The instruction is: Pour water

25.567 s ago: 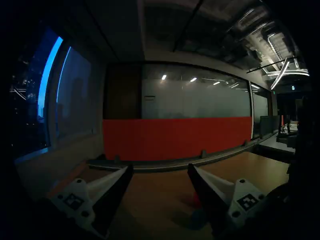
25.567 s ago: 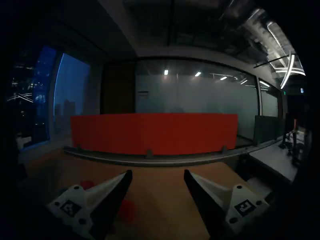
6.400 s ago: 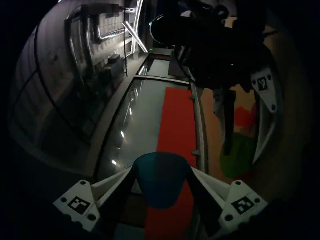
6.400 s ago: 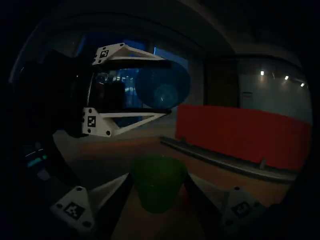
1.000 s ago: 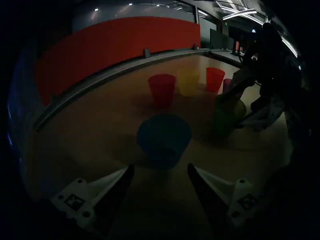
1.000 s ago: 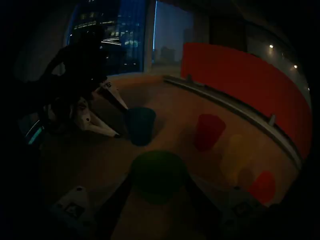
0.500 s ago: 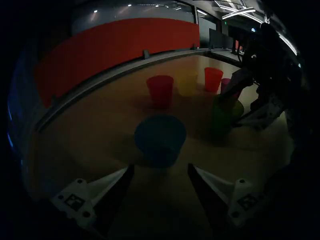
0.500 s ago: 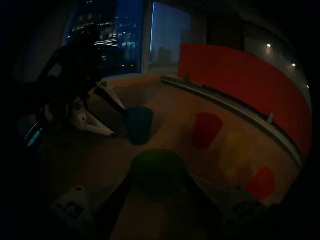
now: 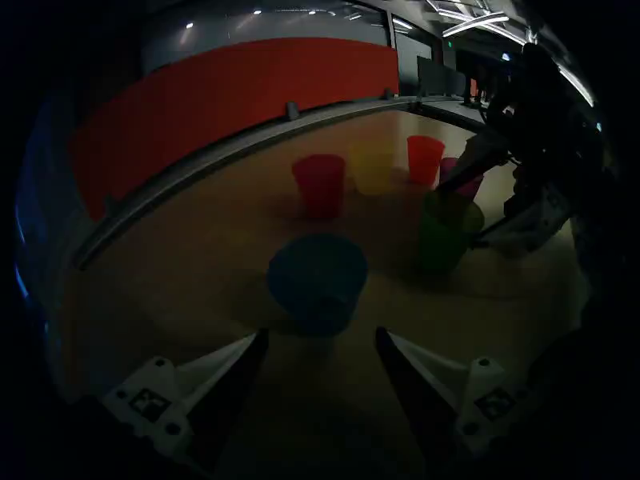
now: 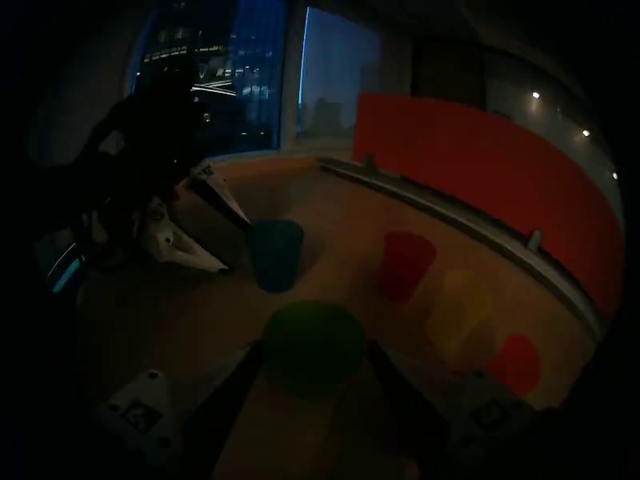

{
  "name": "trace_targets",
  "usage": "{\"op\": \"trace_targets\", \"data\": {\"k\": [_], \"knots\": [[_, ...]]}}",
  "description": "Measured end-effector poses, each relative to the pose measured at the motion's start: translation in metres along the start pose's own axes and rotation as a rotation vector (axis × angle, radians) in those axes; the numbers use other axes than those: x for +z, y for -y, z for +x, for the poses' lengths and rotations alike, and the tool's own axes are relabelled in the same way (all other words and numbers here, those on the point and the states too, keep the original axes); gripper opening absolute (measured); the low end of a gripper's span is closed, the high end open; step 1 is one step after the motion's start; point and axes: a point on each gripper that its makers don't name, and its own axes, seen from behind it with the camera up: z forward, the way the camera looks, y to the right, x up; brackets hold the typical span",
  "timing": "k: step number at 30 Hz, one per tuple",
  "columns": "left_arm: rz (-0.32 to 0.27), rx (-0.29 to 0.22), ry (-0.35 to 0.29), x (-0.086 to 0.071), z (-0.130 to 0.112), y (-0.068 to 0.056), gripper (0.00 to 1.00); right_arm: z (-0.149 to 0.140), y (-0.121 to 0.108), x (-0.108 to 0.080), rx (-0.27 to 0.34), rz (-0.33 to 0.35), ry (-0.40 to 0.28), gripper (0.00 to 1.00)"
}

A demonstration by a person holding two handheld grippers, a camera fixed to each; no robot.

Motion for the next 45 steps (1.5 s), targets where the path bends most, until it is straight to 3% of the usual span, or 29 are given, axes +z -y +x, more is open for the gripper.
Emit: {"op": "trace_targets", "data": {"k": [9,17,27,36,45], "knots": [[0.026,-0.013,-0.016,-0.012,0.002,0.003,0.98,0.011,0.007,-0.019,0.006,0.01,-0.033,1.0],[0.052,-0.049,-0.065,-0.03,0.009,0.003,0.99,0.02,0.001,-0.051,-0.001,-0.044,-0.083,1.0],[0.148,-0.112,-0.214,-0.064,0.034,0.01,0.99,0.033,-0.017,-0.102,0.051,-0.165,-0.193,1.0],[0.316,-0.169,-0.355,-0.091,0.047,0.029,0.99,0.038,-0.044,-0.146,0.114,-0.324,-0.289,1.0],[0.408,-0.248,-0.474,-0.112,0.052,0.029,0.99,0.039,-0.071,-0.182,0.167,-0.471,-0.384,1.0]]}}
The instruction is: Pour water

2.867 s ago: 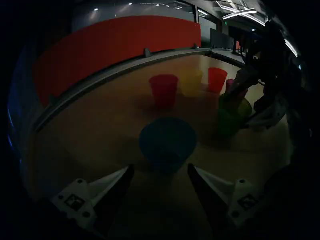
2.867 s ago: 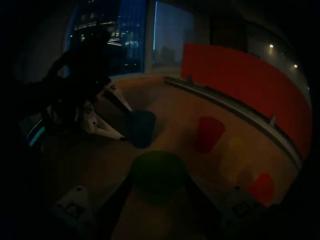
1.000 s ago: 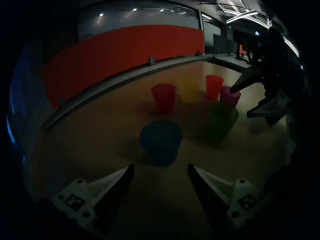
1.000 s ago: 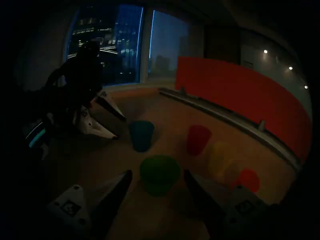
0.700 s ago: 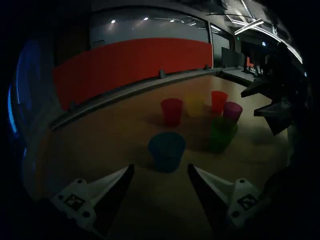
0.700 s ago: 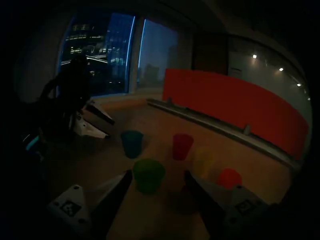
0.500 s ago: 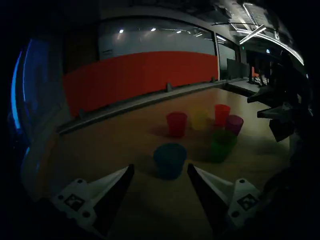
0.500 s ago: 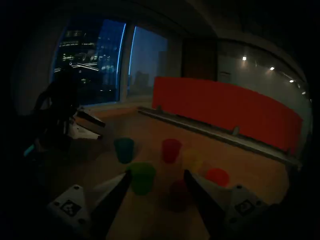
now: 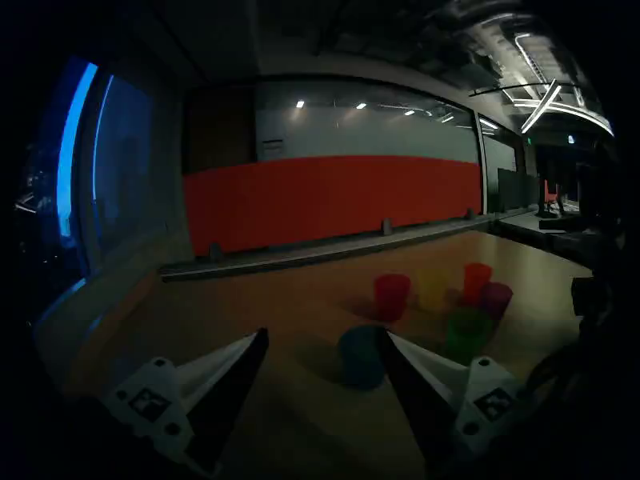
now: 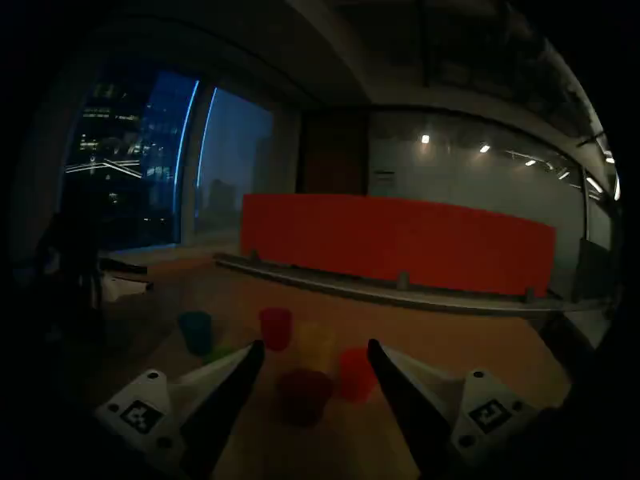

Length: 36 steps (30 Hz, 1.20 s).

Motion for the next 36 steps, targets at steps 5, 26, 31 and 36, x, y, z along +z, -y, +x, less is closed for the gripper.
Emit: {"op": "trace_targets", "data": {"k": [5,26,31,36], "knots": [[0.013,-0.034,-0.032,-0.003,0.002,-0.006,0.99,0.008,-0.019,-0.006,0.035,-0.068,-0.051,1.0],[0.141,-0.076,-0.17,-0.003,0.028,-0.004,0.99,0.041,-0.056,-0.006,0.057,-0.192,-0.198,1.0],[0.161,-0.057,-0.213,-0.003,0.041,-0.008,0.99,0.053,-0.066,-0.008,0.054,-0.229,-0.229,1.0],[0.173,-0.045,-0.255,-0.002,0.049,-0.013,0.99,0.059,-0.07,-0.01,0.061,-0.245,-0.243,1.0]]}}
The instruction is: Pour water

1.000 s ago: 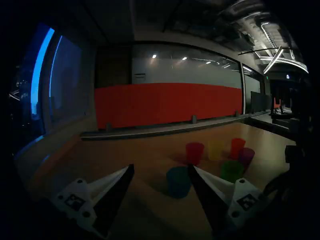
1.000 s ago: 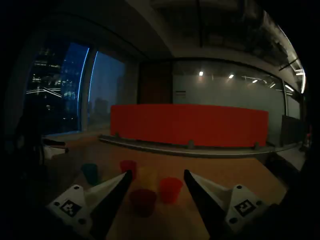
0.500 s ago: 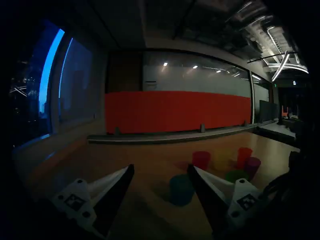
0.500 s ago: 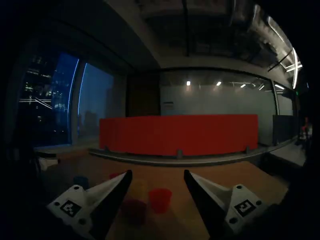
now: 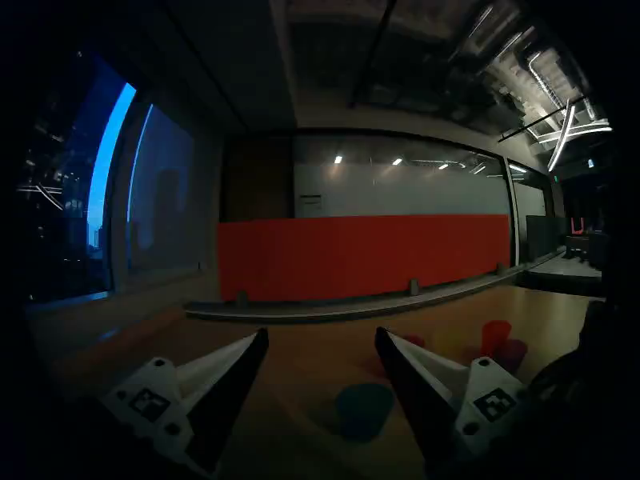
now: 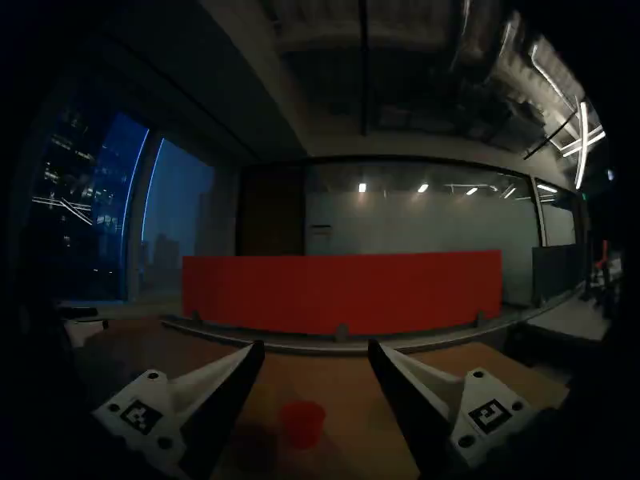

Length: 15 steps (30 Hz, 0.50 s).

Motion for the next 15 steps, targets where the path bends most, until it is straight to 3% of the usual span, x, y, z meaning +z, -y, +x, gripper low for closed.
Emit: {"op": "trace_targets", "data": {"k": [9,15], "knots": [[0.04,0.037,-0.003,0.003,-0.017,0.001,0.99,0.005,-0.004,-0.011,0.035,-0.028,-0.006,1.0],[0.031,0.032,0.001,0.004,-0.032,-0.004,0.99,0.003,-0.007,-0.017,0.052,-0.043,0.008,0.99]]}}
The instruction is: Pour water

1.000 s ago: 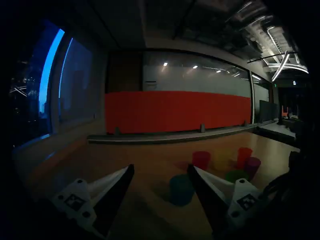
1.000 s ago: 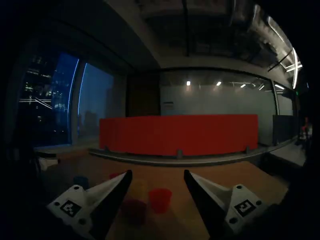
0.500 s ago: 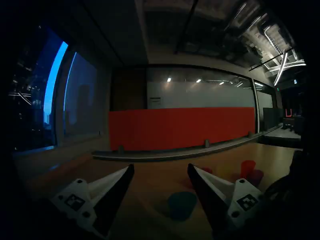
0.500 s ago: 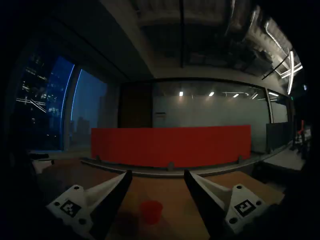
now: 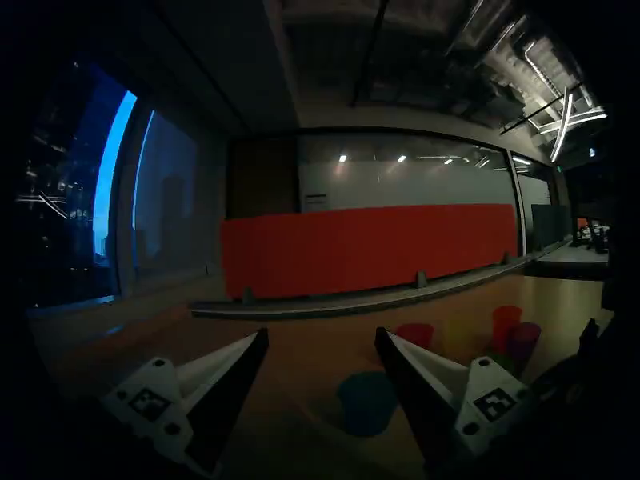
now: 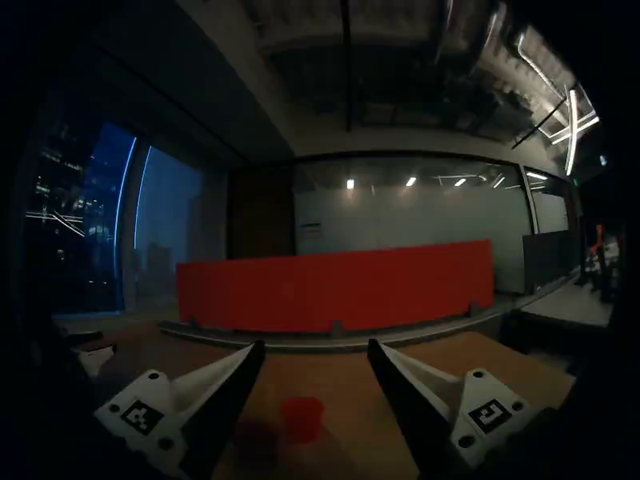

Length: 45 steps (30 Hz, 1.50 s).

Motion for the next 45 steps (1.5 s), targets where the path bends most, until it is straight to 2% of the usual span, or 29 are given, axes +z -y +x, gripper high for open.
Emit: {"op": "trace_targets", "data": {"k": [6,15,21,30,45], "knots": [[0.008,-0.01,0.017,0.001,-0.019,0.003,0.99,-0.004,-0.001,-0.001,-0.007,-0.011,0.015,0.99],[0.014,-0.063,0.024,0.008,-0.031,0.013,0.99,-0.006,0.007,-0.001,-0.01,-0.005,0.03,0.99],[0.024,-0.065,0.039,0.01,-0.04,0.018,0.99,-0.006,0.009,-0.001,-0.015,-0.004,0.034,0.99],[0.026,-0.072,0.057,0.013,-0.049,0.017,0.99,-0.005,0.01,-0.002,-0.011,-0.002,0.035,0.99],[0.036,-0.068,0.061,0.013,-0.051,0.02,0.99,-0.004,0.01,-0.002,-0.009,-0.002,0.031,0.99]]}}
